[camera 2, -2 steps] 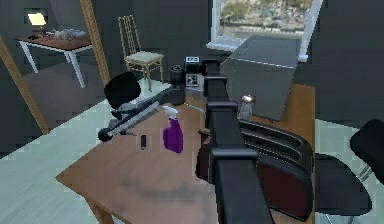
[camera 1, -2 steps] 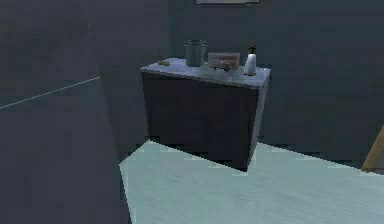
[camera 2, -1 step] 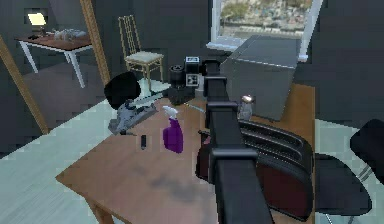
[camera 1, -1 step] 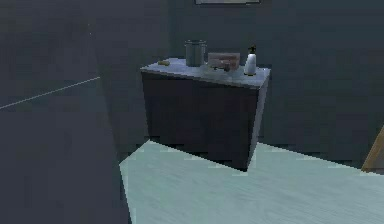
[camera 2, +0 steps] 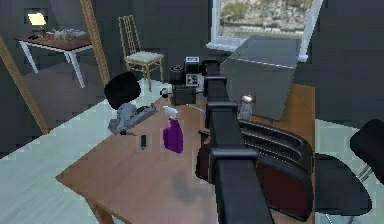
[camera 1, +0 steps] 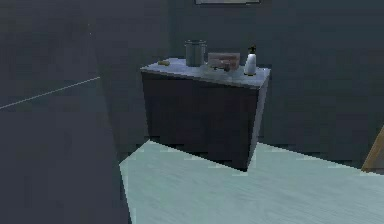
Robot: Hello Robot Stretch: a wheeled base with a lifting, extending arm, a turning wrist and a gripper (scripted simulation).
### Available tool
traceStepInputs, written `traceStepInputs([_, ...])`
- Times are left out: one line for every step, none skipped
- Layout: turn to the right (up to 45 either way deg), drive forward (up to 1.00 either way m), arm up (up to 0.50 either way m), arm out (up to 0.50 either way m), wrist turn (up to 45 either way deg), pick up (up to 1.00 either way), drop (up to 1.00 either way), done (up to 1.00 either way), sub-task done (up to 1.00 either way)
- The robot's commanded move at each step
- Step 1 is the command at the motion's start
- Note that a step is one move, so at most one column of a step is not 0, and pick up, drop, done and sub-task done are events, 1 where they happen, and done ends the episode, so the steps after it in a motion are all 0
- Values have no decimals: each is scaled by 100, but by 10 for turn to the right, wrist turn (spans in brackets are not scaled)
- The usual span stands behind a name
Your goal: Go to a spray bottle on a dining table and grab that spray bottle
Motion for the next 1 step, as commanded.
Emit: traceStepInputs([0,0,-30,0,0,0,0,0,0])
